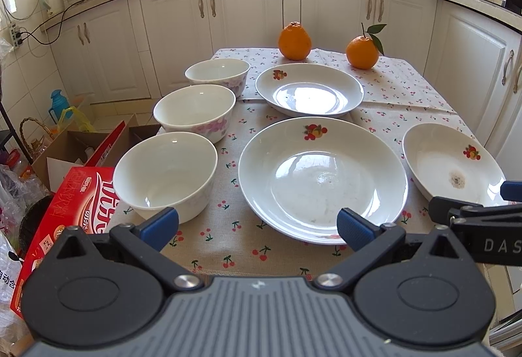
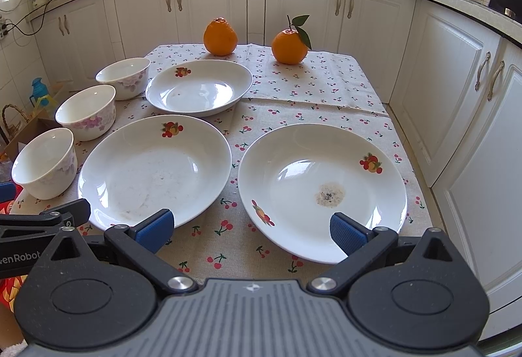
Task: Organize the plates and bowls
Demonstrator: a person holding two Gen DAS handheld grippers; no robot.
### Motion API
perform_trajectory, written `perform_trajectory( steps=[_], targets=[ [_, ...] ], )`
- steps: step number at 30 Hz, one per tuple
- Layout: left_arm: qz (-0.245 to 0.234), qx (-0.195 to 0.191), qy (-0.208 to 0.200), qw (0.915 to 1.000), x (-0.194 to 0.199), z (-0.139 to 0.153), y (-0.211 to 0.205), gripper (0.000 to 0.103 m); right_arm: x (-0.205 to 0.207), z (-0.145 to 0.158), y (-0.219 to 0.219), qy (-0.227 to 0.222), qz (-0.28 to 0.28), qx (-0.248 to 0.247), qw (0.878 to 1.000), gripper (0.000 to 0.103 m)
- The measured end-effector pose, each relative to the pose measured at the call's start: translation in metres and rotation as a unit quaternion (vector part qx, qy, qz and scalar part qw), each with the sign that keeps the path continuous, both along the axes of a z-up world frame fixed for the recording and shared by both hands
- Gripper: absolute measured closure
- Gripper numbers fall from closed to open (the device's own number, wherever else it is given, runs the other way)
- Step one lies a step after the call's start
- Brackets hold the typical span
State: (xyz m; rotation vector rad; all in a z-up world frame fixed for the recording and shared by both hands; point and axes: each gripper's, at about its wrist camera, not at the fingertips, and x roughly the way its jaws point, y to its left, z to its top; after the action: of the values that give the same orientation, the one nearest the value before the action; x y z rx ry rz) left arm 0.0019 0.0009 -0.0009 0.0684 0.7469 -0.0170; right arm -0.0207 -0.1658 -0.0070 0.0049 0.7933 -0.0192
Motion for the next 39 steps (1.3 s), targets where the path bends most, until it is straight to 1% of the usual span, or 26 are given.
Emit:
perform_trajectory(
  steps=[24, 33, 39],
  targets=[
    [0.005, -0.003, -0.002, 1.0000, -0.0010, 0.0000, 0.0005, 0.001, -0.0001, 0.0012, 0.0014, -0.005, 0.005, 0.000, 1.000, 0.000],
    [0.000, -0.003, -0.005, 1.0000, -0.0020, 0.0020, 0.0002, 0.001, -0.0007, 0.0019, 0.0001, -0.006, 0.005, 0.002, 1.000, 0.000],
    [-0.011, -0.005, -0.009, 0.9999, -0.0003, 0.0027, -0.0002, 0.001, -0.0008, 0.0035, -0.0021, -0.007, 0.006, 0.004, 1.000, 0.000]
  ],
)
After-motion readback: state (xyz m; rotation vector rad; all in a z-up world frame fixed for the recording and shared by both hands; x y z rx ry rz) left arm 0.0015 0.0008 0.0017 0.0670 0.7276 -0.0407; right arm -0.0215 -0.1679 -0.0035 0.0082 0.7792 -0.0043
